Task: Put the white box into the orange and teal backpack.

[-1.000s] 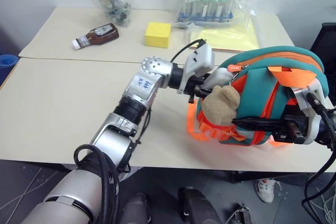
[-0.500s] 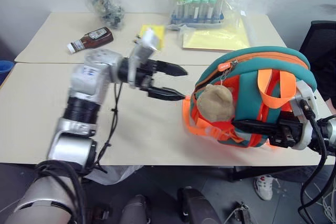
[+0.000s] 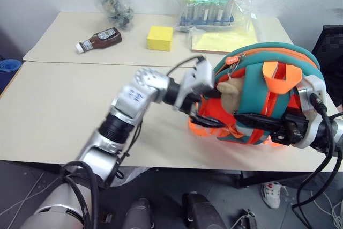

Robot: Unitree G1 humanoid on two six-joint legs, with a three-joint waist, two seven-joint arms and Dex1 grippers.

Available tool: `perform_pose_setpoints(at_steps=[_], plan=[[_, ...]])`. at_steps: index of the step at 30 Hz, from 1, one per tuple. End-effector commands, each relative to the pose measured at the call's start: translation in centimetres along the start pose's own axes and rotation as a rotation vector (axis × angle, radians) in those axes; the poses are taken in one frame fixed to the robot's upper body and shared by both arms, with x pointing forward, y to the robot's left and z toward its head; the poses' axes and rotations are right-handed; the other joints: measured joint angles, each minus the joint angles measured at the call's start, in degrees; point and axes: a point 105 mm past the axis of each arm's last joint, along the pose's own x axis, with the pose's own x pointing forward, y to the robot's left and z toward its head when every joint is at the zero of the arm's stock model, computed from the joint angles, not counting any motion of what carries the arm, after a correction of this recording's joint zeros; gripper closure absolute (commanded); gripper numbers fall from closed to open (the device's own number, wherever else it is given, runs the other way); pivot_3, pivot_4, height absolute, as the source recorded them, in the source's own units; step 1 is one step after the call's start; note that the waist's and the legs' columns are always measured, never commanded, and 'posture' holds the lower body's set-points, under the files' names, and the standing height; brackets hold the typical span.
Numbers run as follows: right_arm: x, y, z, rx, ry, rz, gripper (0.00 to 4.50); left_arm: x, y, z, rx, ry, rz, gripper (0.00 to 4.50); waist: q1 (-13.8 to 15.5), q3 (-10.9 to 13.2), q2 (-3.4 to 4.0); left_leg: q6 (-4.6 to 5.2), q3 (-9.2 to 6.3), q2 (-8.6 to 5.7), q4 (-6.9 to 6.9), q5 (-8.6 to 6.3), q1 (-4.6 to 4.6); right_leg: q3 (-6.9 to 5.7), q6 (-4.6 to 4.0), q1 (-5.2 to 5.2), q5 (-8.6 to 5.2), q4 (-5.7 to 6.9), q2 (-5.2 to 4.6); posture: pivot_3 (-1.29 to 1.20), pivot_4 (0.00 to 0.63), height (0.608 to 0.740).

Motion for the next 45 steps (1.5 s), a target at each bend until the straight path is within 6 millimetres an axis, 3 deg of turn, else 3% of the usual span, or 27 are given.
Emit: perform_pose_setpoints(at_steps=[1,8,11,16,20,26,35,39,45], plan=[[-0.4,1.1,1.2,-0.016,-0.070,0.020,4.50,-1.0,1.4,1.6,0.063,-0.044,0.097,0.68,-0.1,0.0,0.00,0.01,0.00,0.01,-0.01,-0.01,-0.03,0.00,0.00,-0.04,0.00,0.00,0.01,0.00,0.150,0.740],[-0.5,1.0,0.9,-0.010,-0.063,-0.007,4.50,-2.6,2.2,2.3,0.008,-0.100,0.137,2.87,0.1,0.0,0.00,0.05,-0.01,-0.01,-0.03,-0.02,-0.03,-0.02,0.00,-0.01,0.00,-0.02,-0.03,0.00,0.150,0.740],[-0.6,1.0,0.4,-0.008,-0.039,-0.011,4.50,-3.5,1.7,3.7,-0.050,-0.188,0.089,2.87,0.1,0.0,0.00,0.06,-0.01,0.00,-0.02,-0.02,-0.03,-0.04,0.01,0.00,0.00,-0.02,-0.03,0.00,0.150,0.740],[-0.5,0.9,0.4,-0.007,-0.045,-0.014,4.50,-3.6,1.6,4.2,-0.098,-0.218,0.070,2.87,0.1,0.0,0.00,0.03,-0.02,-0.01,-0.02,-0.01,-0.03,-0.06,0.01,0.00,0.00,-0.03,-0.03,0.00,0.150,0.740],[-0.5,0.7,0.6,-0.015,-0.049,-0.025,4.50,-3.7,0.4,4.1,-0.080,-0.211,-0.012,2.03,0.1,0.0,0.00,0.01,-0.02,-0.01,-0.02,0.00,-0.04,-0.06,0.01,0.00,0.00,-0.03,-0.03,0.00,0.150,0.740],[-0.5,0.6,0.4,-0.014,-0.045,-0.037,4.50,-4.1,0.2,3.9,-0.059,-0.198,-0.008,0.14,0.1,0.0,0.00,-0.07,-0.02,0.00,-0.05,0.04,-0.01,-0.06,0.00,0.01,-0.01,-0.03,-0.02,0.00,0.150,0.740],[-0.8,0.6,0.4,-0.005,-0.041,-0.050,4.50,-3.7,0.1,3.8,-0.085,-0.240,-0.026,0.05,0.1,0.0,0.00,-0.02,-0.02,-0.01,-0.01,0.02,-0.02,-0.05,0.01,0.02,0.00,-0.03,-0.03,0.00,0.150,0.740],[-0.7,0.6,0.5,-0.014,-0.038,-0.051,4.50,-3.3,0.9,3.8,-0.114,-0.255,-0.004,0.88,0.1,0.0,0.00,0.00,-0.02,-0.02,0.00,0.01,-0.01,-0.05,0.01,0.03,0.00,-0.03,-0.03,0.00,0.150,0.740],[-1.0,0.5,0.1,-0.016,-0.030,-0.071,4.50,-4.2,0.7,3.8,-0.091,-0.251,-0.015,2.54,0.1,0.0,0.00,-0.02,-0.02,0.00,-0.03,0.02,-0.02,-0.05,0.01,0.01,0.00,-0.05,-0.01,0.00,0.150,0.740]])
